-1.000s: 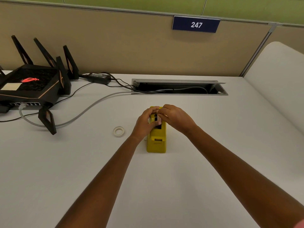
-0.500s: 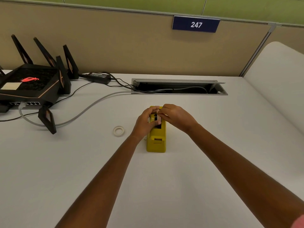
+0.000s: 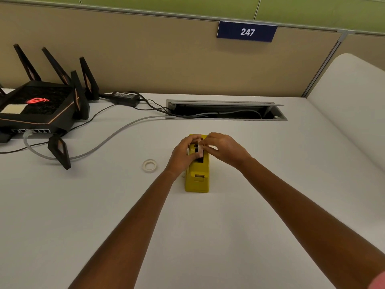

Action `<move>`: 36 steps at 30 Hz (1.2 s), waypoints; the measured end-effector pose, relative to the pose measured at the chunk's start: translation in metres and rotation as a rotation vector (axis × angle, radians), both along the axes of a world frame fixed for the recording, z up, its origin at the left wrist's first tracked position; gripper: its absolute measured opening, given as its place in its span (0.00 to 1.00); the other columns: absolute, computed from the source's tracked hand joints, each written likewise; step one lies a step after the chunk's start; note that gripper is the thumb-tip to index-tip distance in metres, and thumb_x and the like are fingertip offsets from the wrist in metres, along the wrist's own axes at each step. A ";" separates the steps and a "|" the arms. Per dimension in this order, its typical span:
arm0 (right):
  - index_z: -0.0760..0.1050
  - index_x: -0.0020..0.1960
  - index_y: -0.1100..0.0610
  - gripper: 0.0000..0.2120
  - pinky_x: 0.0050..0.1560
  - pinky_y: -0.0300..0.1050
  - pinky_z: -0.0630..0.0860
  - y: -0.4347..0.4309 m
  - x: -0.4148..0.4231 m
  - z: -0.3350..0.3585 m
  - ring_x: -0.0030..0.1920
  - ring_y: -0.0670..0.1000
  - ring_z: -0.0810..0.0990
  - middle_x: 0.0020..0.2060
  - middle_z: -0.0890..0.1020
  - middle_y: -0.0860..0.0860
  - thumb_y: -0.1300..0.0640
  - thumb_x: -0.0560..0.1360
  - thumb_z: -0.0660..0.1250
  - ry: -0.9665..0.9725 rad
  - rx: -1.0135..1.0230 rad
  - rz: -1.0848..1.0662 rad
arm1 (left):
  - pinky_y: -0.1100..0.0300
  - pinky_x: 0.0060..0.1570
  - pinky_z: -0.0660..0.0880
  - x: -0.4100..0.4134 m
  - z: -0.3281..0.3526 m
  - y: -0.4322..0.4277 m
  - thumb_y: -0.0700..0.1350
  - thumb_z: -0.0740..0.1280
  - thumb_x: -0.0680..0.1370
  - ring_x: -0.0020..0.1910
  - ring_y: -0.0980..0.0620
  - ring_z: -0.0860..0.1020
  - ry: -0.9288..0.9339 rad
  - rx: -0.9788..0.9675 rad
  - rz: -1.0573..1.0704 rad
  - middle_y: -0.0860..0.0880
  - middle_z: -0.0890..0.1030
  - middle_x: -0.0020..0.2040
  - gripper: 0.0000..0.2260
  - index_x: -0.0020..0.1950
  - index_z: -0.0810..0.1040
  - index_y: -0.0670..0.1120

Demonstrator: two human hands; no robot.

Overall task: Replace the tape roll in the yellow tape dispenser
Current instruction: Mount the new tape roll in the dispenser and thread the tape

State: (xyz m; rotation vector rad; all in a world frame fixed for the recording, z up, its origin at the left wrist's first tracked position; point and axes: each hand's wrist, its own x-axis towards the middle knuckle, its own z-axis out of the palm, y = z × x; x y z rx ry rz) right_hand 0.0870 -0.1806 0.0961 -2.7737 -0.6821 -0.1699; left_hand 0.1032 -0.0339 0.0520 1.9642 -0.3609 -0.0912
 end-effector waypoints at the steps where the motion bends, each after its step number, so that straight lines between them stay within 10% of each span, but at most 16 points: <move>1: 0.75 0.57 0.63 0.11 0.53 0.48 0.74 0.000 0.000 0.000 0.53 0.59 0.78 0.55 0.80 0.61 0.61 0.77 0.60 0.003 0.002 -0.005 | 0.51 0.63 0.68 0.000 0.000 0.000 0.39 0.67 0.73 0.64 0.43 0.69 0.000 0.003 0.002 0.41 0.71 0.67 0.22 0.66 0.66 0.43; 28: 0.73 0.55 0.68 0.11 0.50 0.53 0.75 0.006 0.000 0.001 0.51 0.64 0.77 0.52 0.79 0.66 0.62 0.77 0.60 -0.126 -0.147 0.042 | 0.58 0.58 0.67 0.001 -0.004 0.000 0.39 0.68 0.73 0.63 0.45 0.70 -0.002 -0.028 0.011 0.42 0.72 0.66 0.22 0.65 0.66 0.44; 36: 0.77 0.38 0.67 0.19 0.25 0.39 0.78 0.015 -0.009 0.005 0.29 0.56 0.82 0.31 0.83 0.61 0.65 0.51 0.82 -0.163 -0.252 0.084 | 0.58 0.57 0.66 0.001 -0.005 0.000 0.38 0.68 0.72 0.63 0.44 0.70 -0.002 -0.023 0.023 0.42 0.72 0.66 0.23 0.65 0.66 0.44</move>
